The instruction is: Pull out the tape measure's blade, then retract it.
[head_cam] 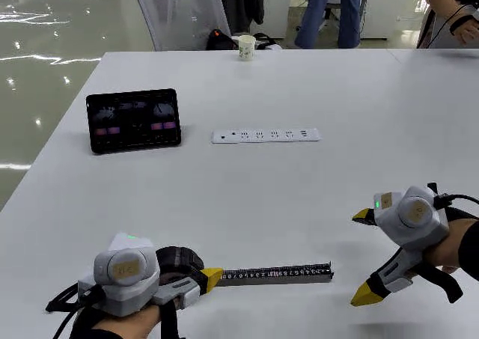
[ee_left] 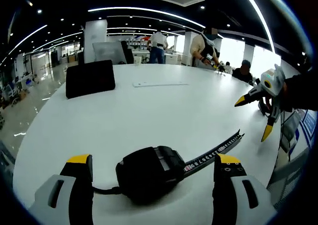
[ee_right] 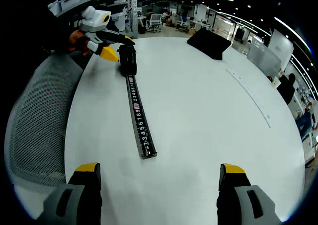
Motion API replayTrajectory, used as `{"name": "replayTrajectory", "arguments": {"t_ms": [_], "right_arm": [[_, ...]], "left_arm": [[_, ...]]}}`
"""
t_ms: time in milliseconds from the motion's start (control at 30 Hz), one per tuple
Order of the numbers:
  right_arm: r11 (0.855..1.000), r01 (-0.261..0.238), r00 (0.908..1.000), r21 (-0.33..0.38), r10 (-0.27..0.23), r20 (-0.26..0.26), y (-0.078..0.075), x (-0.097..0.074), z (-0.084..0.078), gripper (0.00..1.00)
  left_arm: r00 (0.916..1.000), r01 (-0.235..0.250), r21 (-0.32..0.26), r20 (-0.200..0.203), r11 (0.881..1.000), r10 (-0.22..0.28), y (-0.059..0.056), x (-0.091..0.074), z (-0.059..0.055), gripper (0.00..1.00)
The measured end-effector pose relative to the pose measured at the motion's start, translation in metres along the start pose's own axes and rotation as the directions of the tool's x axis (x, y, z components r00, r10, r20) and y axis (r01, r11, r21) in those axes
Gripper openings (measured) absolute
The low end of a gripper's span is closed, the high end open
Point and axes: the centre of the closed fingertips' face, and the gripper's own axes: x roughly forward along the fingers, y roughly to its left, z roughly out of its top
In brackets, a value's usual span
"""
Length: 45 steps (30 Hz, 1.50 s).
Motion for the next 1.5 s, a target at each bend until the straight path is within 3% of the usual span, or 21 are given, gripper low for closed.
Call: {"name": "replayTrajectory", "arguments": {"t_ms": [67, 167, 300, 367, 567, 733, 1000, 1400, 1500], "right_arm": [[1.000, -0.003, 1.0000, -0.017, 0.003, 0.002, -0.002, 0.002, 0.003, 0.98], [0.999, -0.013, 0.9999, -0.037, 0.012, -0.005, -0.001, 0.005, 0.006, 0.94], [0.998, -0.032, 0.9992, -0.063, 0.030, -0.024, 0.001, 0.012, 0.007, 0.91], [0.997, -0.044, 0.9987, -0.063, 0.042, -0.027, 0.002, 0.017, 0.008, 0.89], [0.993, -0.084, 0.9958, -0.080, 0.081, -0.043, 0.008, 0.028, 0.007, 0.78], [0.985, -0.122, 0.9913, -0.123, 0.115, -0.064, 0.014, 0.035, 0.006, 0.64], [0.979, -0.168, 0.9838, -0.118, 0.159, -0.083, 0.023, 0.040, 0.005, 0.45], [0.972, -0.188, 0.9776, -0.138, 0.172, -0.122, 0.028, 0.042, -0.001, 0.20], [0.970, -0.161, 0.9813, -0.180, 0.139, -0.133, 0.025, 0.044, 0.001, 0.12]], "left_arm": [[1.0000, 0.005, -0.032, 0.009, 0.999, -0.004, -0.002, 0.000, -0.002, 0.99], [1.0000, -0.008, -0.033, 0.004, 0.999, 0.008, -0.005, 0.000, -0.007, 0.99], [0.9992, -0.029, -0.014, 0.028, 0.999, 0.029, -0.007, -0.001, -0.008, 0.99], [0.9942, -0.018, -0.033, 0.105, 0.999, 0.021, -0.011, 0.001, 0.001, 0.99], [0.9923, -0.062, -0.029, 0.106, 0.998, 0.064, -0.004, 0.002, -0.003, 0.99], [0.9919, -0.063, -0.030, 0.108, 0.998, 0.066, -0.003, 0.004, -0.004, 0.99], [0.9896, -0.066, -0.044, 0.125, 0.997, 0.071, -0.002, 0.006, -0.002, 0.99], [0.9898, -0.057, -0.065, 0.127, 0.996, 0.065, -0.003, 0.010, -0.002, 0.99], [0.9894, -0.059, -0.059, 0.129, 0.997, 0.066, -0.003, 0.010, -0.002, 0.99]]}}
